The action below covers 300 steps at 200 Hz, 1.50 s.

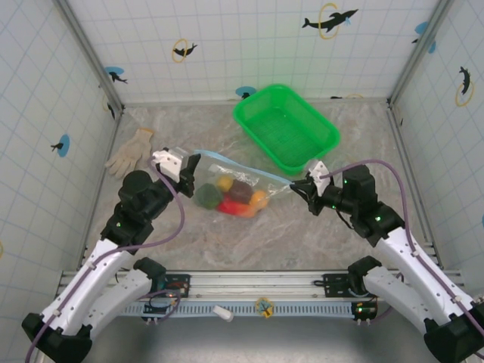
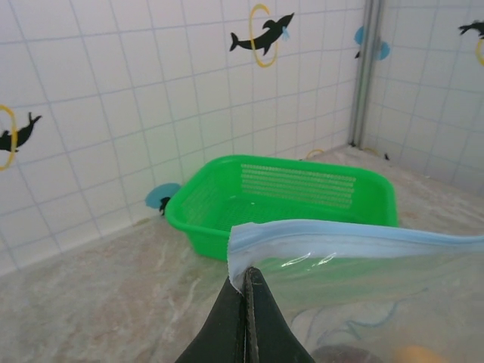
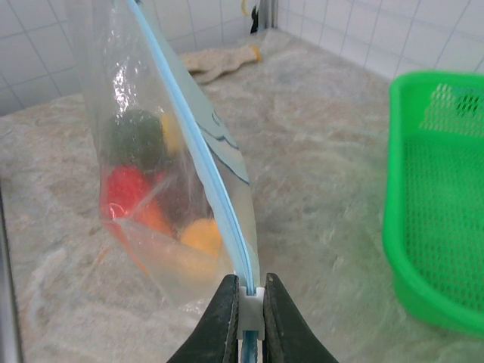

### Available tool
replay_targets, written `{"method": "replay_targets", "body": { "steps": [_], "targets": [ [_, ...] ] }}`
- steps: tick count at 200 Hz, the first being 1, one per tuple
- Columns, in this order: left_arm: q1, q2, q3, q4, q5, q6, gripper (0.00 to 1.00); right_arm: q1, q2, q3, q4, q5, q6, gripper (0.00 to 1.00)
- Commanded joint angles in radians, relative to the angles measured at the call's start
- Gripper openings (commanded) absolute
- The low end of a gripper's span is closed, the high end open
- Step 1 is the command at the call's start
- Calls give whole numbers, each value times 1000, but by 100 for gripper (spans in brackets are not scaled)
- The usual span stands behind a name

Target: Place the food in the zip-top bag and seal the zipper

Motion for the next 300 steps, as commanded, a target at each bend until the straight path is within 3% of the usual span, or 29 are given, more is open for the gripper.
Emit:
{"method": "replay_targets", "body": {
  "steps": [1,23,48,68,81,93,113,140,156,161,194,216,229,280,288,300],
  "targets": [
    [17,-71,34,3,172,-169,0,20,-36,83,-158,29,52,0],
    [8,-175,-22,-12,229,-265,0,47,-68,137,-250,38,58,0],
    [9,-275,-71,-64,138,-285,0,54,-65,192,-299,105,67,0],
    [9,-245,-97,-135,44,-352,0,55,-12,201,-254,110,123,0],
    [10,-182,-116,-158,-47,-419,0,59,37,202,-217,136,165,16],
    [9,-106,-137,-144,-142,-458,0,67,86,205,-177,192,194,39],
    [11,33,-180,-44,-244,-466,0,86,128,209,-133,366,219,57],
    [37,208,-166,57,-372,-490,0,93,132,210,-117,459,199,66],
    [82,303,-151,96,-424,-533,0,95,119,205,-122,452,202,66],
    [132,340,-139,96,-438,-565,0,95,112,202,-122,451,204,67],
    [334,727,27,47,-301,-789,0,97,76,159,-108,470,215,67],
    [363,1065,294,-97,-275,-790,0,97,81,158,-118,527,241,66],
    [367,1181,412,-152,-234,-788,0,97,87,157,-126,546,256,66],
    [365,1140,370,-66,-255,-787,0,103,72,139,-140,576,251,69],
    [365,1109,337,-41,-257,-782,10,103,70,133,-140,598,247,71],
    [365,1052,286,-6,-266,-766,34,103,71,129,-145,623,237,75]
  ]
}}
